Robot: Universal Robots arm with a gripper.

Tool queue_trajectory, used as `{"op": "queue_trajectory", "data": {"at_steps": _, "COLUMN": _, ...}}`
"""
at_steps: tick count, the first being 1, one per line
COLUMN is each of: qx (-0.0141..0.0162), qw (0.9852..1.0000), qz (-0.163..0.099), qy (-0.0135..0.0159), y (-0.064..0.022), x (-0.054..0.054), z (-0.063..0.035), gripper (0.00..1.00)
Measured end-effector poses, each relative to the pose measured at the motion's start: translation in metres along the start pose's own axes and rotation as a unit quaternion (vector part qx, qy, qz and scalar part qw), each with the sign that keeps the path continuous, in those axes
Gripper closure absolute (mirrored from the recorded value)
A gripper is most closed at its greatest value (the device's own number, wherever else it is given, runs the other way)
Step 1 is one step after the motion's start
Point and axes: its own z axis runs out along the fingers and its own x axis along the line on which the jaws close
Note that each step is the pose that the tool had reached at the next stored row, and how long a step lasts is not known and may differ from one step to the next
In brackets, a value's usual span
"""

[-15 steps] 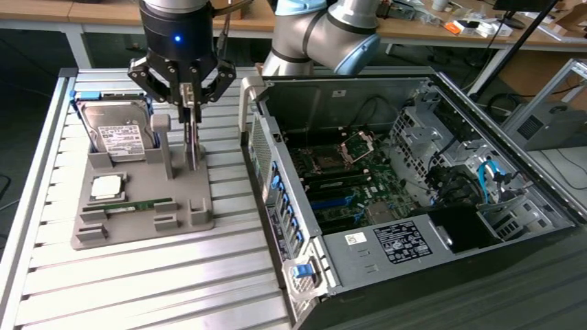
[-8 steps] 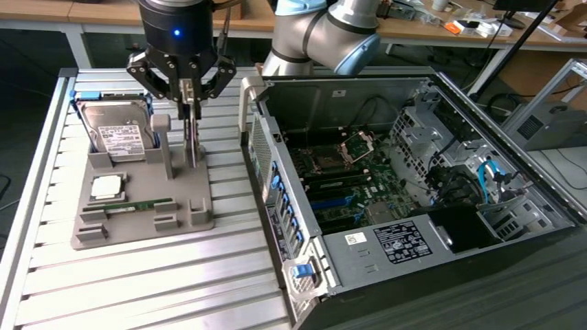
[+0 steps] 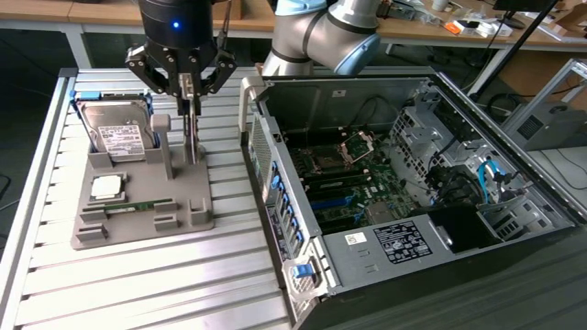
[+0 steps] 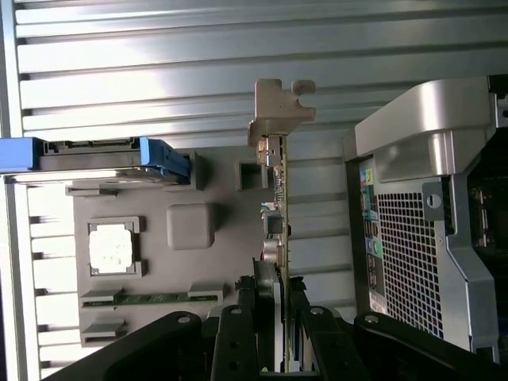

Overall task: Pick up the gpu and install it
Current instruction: 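Pick up the gpu and move the gpu toward the slot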

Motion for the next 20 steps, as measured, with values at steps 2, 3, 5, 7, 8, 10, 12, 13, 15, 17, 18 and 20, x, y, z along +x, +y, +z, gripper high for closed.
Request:
{"op": "queue_trajectory", "data": {"at_steps": 2, "qx": -0.0001, "qw": 1.0, "qz": 0.0, "qy": 0.0001, "y": 0.0001, "x": 0.0, "z": -0.0018, "gripper": 0.73}}
{"op": "queue_trajectory", "data": {"at_steps": 3, "qx": -0.0001, "qw": 1.0, "qz": 0.0, "qy": 0.0001, "y": 0.0002, "x": 0.0, "z": -0.0026, "gripper": 0.73}}
{"op": "queue_trajectory", "data": {"at_steps": 5, "qx": -0.0002, "qw": 1.0, "qz": 0.0, "qy": 0.0, "y": 0.0003, "x": 0.0, "z": -0.0042, "gripper": 0.73}}
{"op": "queue_trajectory", "data": {"at_steps": 7, "qx": -0.0003, "qw": 1.0, "qz": 0.0, "qy": 0.0001, "y": 0.0005, "x": 0.0, "z": -0.0058, "gripper": 0.73}}
{"op": "queue_trajectory", "data": {"at_steps": 8, "qx": -0.0003, "qw": 1.0, "qz": 0.0, "qy": 0.0001, "y": 0.0005, "x": 0.0, "z": -0.0067, "gripper": 0.73}}
{"op": "queue_trajectory", "data": {"at_steps": 10, "qx": -0.0004, "qw": 1.0, "qz": 0.0, "qy": 0.0001, "y": 0.0007, "x": 0.0, "z": -0.0082, "gripper": 0.73}}
{"op": "queue_trajectory", "data": {"at_steps": 12, "qx": -0.0005, "qw": 1.0, "qz": 0.0, "qy": 0.0001, "y": 0.0008, "x": 0.0, "z": -0.0097, "gripper": 0.73}}
{"op": "queue_trajectory", "data": {"at_steps": 13, "qx": -0.0006, "qw": 1.0, "qz": 0.0, "qy": 0.0001, "y": 0.0009, "x": 0.0, "z": -0.0106, "gripper": 0.73}}
{"op": "queue_trajectory", "data": {"at_steps": 15, "qx": -0.0007, "qw": 1.0, "qz": 0.0, "qy": 0.0001, "y": 0.001, "x": 0.0, "z": -0.0123, "gripper": 0.73}}
{"op": "queue_trajectory", "data": {"at_steps": 17, "qx": -0.0008, "qw": 1.0, "qz": 0.0, "qy": 0.0001, "y": 0.0012, "x": 0.0, "z": -0.0142, "gripper": 0.73}}
{"op": "queue_trajectory", "data": {"at_steps": 18, "qx": -0.0009, "qw": 1.0, "qz": 0.0, "qy": 0.0001, "y": 0.0012, "x": 0.0, "z": -0.0152, "gripper": 0.73}}
{"op": "queue_trajectory", "data": {"at_steps": 20, "qx": -0.0011, "qw": 1.0, "qz": 0.0, "qy": 0.0001, "y": 0.0014, "x": 0.0, "z": -0.0169, "gripper": 0.73}}
